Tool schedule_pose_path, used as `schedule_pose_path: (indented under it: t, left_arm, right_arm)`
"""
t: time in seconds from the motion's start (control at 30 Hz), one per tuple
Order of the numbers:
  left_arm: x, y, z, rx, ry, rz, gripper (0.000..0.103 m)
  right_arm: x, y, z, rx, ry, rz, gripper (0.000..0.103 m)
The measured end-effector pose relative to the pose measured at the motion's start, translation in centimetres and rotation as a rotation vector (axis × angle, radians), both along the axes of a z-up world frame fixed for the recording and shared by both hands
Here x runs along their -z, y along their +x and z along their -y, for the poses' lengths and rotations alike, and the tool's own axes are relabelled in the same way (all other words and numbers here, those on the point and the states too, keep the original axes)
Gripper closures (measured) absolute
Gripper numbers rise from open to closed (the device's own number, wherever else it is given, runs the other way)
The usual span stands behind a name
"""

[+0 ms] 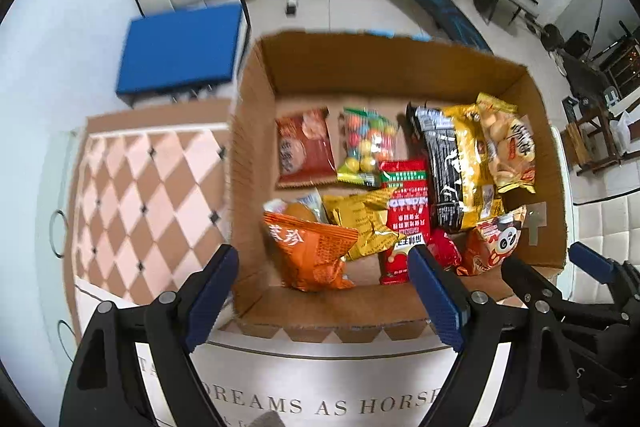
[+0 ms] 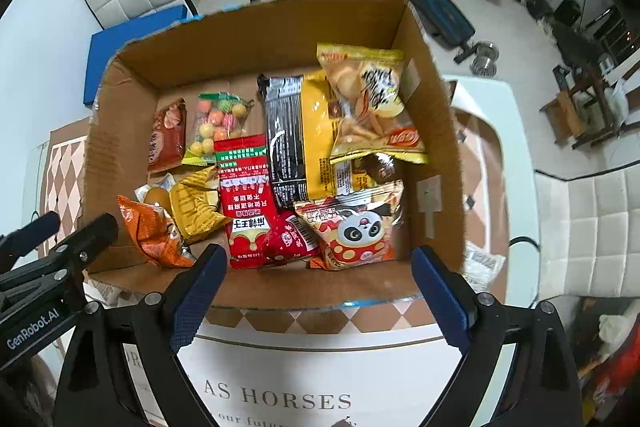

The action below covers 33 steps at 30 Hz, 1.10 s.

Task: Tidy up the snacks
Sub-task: 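Reach the right tool to the white printed bag and grasp it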

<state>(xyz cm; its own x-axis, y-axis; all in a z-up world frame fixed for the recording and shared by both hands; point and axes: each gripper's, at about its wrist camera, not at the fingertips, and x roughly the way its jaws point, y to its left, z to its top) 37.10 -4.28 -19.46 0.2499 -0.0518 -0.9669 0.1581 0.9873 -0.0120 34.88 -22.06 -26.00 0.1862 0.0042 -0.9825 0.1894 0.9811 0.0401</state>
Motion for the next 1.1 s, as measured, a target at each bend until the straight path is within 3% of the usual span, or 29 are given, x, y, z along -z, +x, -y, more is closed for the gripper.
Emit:
schedule_pose_path:
  t: [0.27, 0.57, 0.63, 0.7, 0.9, 1.1]
  left_arm:
    - [-3.9, -3.8, -0.4, -0.004, -0.009, 0.116, 0.017]
    - [-6.8, -8.0, 0.1, -0.005, -0.091, 0.208, 0.017]
    - [-6.7, -9.0, 0.1, -0.009, -0.133, 0.231, 0.013]
    - [-6.0, -9.7, 0.4, -0.012, -0.138, 0.229, 0.002]
    - [-0.7, -10.2, 1.8, -0.028, -0.066, 0.14, 0.002]
    - [4.2, -10.6, 2.7, -0.046, 0.023, 0.086, 0.002]
  right_arm:
    - [-4.0, -3.1, 0.2, 0.007, 0.001, 0.09, 0.007]
    - [-5.3, -7.3, 3.2, 0.088, 0.132, 0.115, 0.004]
    - [-4.2, -8.7, 5.3, 0.146, 0.18, 0.1, 0.004]
    - [-2.0, -10.0, 7.9, 0.219, 0.178, 0.062, 0.004]
    - [5.6, -12.1, 14.8, 0.406, 0.134, -0.069, 0.004]
    - [11.0, -10.9, 17.1, 0.442, 0.119, -0.13, 0.004]
